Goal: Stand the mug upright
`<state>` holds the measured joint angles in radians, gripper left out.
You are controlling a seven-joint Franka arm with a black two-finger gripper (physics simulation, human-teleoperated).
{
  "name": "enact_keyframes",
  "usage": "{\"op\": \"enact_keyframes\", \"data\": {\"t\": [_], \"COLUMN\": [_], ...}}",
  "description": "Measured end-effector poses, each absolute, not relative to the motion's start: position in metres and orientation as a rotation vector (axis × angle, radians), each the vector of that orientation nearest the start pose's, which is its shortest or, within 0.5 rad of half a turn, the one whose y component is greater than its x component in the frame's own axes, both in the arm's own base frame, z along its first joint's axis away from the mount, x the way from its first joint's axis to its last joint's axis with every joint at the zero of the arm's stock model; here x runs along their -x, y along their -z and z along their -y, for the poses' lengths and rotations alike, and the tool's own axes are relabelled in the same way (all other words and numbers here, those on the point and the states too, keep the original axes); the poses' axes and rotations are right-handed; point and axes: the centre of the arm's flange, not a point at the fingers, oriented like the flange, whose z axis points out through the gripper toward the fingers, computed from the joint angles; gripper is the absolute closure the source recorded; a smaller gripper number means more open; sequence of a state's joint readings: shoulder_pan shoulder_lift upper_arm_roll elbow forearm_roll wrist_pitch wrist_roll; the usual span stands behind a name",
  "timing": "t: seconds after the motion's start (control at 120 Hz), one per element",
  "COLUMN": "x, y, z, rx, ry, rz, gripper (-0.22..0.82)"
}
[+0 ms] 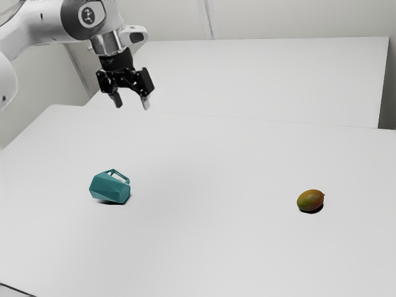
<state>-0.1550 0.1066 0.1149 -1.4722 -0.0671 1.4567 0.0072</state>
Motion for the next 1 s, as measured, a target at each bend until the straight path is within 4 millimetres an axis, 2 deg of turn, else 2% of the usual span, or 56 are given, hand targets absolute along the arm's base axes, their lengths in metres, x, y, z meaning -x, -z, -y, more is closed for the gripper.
{"op": "enact_keyframes", "data": {"t": [0.142, 0.2, 0.267, 0.325, 0.383, 0.425, 0.492, 0.583, 0.75, 0.842, 1.0], "x": [-0.568, -0.57, -0.572, -0.569, -0.566, -0.563, -0.561, -0.563, -0.557, -0.55, -0.549], "y": [-0.59, -0.576, -0.563, -0.551, -0.529, -0.516, -0.495, -0.438, -0.36, -0.347, -0.326], "z": [0.03, 0.014, -0.031, -0.084, -0.14, -0.172, -0.206, -0.249, -0.313, -0.335, -0.337], "rx": [3.193, 3.205, 3.246, 3.294, 3.351, 3.392, 3.456, 3.562, 3.722, 3.787, 3.881], "ry": [-0.195, -0.221, -0.235, -0.242, -0.261, -0.263, -0.264, -0.303, -0.24, -0.141, -0.055], "rz": [-0.07, -0.025, 0.083, 0.206, 0.338, 0.399, 0.444, 0.509, 0.575, 0.551, 0.422], "gripper": [0.0, 0.0, 0.0, 0.0, 0.0, 0.0, 0.0, 0.0, 0.0, 0.0, 0.0]}}
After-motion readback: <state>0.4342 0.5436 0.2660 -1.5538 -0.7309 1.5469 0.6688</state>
